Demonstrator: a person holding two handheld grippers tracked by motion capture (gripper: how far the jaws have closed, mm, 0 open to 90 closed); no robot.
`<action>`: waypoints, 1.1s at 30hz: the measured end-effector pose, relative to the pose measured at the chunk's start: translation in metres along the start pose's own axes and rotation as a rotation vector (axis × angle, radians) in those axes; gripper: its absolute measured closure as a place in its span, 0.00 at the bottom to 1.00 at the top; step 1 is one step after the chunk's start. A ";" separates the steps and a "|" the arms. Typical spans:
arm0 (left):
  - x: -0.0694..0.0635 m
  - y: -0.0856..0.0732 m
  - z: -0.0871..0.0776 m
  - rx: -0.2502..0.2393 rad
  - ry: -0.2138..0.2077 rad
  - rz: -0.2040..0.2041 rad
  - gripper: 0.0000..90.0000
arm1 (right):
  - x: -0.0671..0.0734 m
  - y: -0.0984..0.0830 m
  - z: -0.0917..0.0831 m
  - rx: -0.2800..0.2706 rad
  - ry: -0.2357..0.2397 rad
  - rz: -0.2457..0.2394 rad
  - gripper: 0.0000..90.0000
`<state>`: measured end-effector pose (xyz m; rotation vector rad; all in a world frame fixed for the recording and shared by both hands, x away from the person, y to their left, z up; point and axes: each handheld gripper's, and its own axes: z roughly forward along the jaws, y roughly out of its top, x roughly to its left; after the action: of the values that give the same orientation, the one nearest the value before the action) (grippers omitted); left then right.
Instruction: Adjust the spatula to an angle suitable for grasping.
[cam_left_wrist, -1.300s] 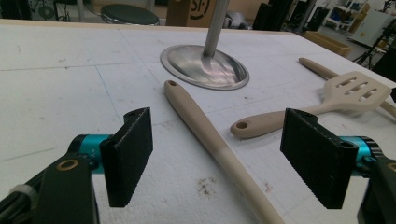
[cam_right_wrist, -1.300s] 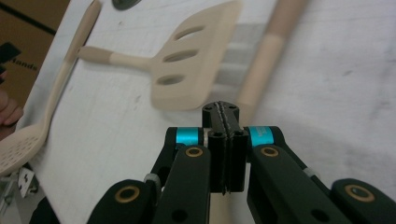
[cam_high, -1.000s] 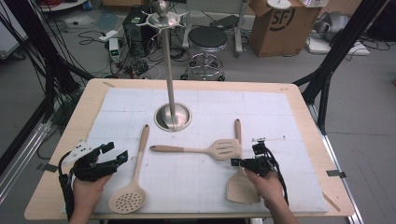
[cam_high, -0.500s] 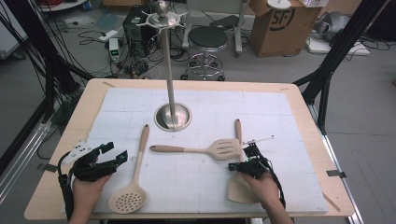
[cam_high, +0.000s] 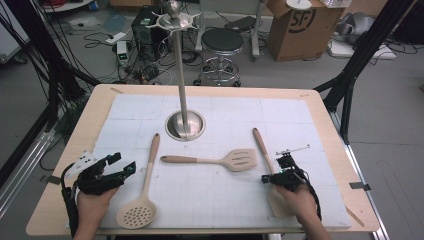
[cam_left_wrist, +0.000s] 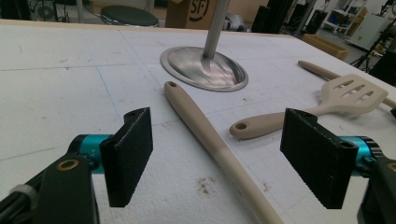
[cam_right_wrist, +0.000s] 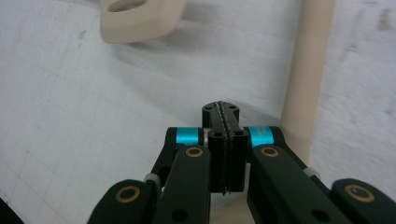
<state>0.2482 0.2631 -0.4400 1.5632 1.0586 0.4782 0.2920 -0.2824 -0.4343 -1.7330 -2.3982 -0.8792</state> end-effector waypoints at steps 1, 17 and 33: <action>0.000 0.000 0.000 0.001 0.002 0.000 0.29 | -0.004 -0.001 -0.001 -0.010 0.003 0.007 1.00; 0.000 -0.001 0.000 0.002 0.011 -0.003 0.29 | -0.031 -0.009 -0.017 -0.112 0.134 0.122 0.92; 0.007 -0.002 0.013 0.017 -0.002 -0.021 0.29 | -0.035 -0.005 -0.032 -0.235 0.153 0.134 0.63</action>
<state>0.2608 0.2619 -0.4473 1.5661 1.0789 0.4541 0.2922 -0.3287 -0.4224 -1.8010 -2.1288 -1.2659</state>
